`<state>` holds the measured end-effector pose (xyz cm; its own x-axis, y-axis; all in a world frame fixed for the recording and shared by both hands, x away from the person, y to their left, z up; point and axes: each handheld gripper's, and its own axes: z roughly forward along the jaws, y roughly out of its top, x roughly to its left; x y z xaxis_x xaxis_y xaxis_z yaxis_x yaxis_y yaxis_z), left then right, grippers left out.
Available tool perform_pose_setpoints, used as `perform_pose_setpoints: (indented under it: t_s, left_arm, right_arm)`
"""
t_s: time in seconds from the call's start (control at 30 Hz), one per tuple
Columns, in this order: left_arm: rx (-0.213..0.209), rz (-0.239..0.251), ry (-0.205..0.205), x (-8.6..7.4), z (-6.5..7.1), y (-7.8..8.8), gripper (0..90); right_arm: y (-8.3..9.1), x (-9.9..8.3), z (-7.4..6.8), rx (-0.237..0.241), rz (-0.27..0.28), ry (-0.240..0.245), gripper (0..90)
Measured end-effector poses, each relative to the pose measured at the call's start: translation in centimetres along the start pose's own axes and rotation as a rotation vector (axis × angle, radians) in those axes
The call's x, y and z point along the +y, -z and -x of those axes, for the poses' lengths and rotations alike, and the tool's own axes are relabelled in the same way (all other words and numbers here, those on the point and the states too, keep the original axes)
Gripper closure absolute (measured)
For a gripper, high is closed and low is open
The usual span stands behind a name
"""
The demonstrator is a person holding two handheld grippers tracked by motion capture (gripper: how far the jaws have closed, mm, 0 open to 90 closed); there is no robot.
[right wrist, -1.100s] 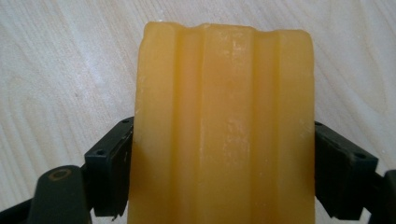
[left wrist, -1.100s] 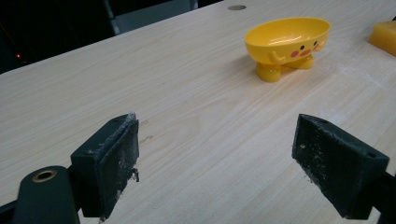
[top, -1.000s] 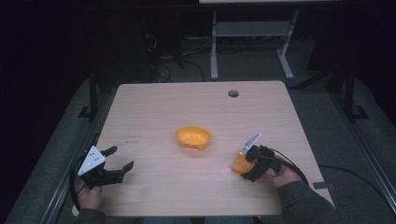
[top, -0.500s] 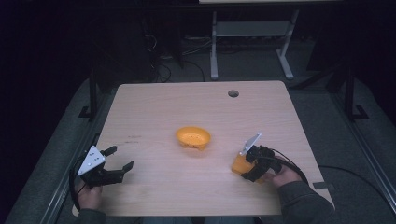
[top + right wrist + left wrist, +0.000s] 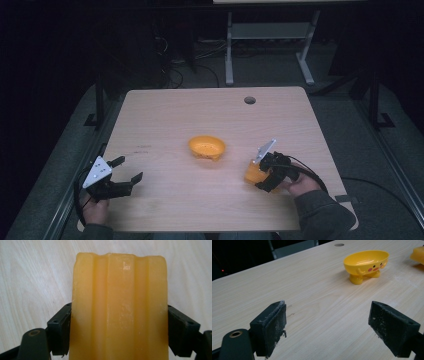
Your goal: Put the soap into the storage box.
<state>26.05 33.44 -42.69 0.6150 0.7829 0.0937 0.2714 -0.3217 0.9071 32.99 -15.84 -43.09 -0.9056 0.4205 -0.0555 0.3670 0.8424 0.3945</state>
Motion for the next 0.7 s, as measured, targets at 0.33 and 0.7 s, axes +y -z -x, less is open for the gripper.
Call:
perform_pose_setpoints:
  t_s: [0.33,0.7]
  left_arm:
    - [0.001,0.001,0.005,0.0,0.0,0.0,13.9]
    - [0.004,0.007,0.012,0.0,-0.1,0.1,13.9]
  right_arm:
    - [0.8,1.4,0.9,0.016,0.027,0.006,20.5]
    - [1.3,2.9,1.7,0.022,0.033,0.019,20.5]
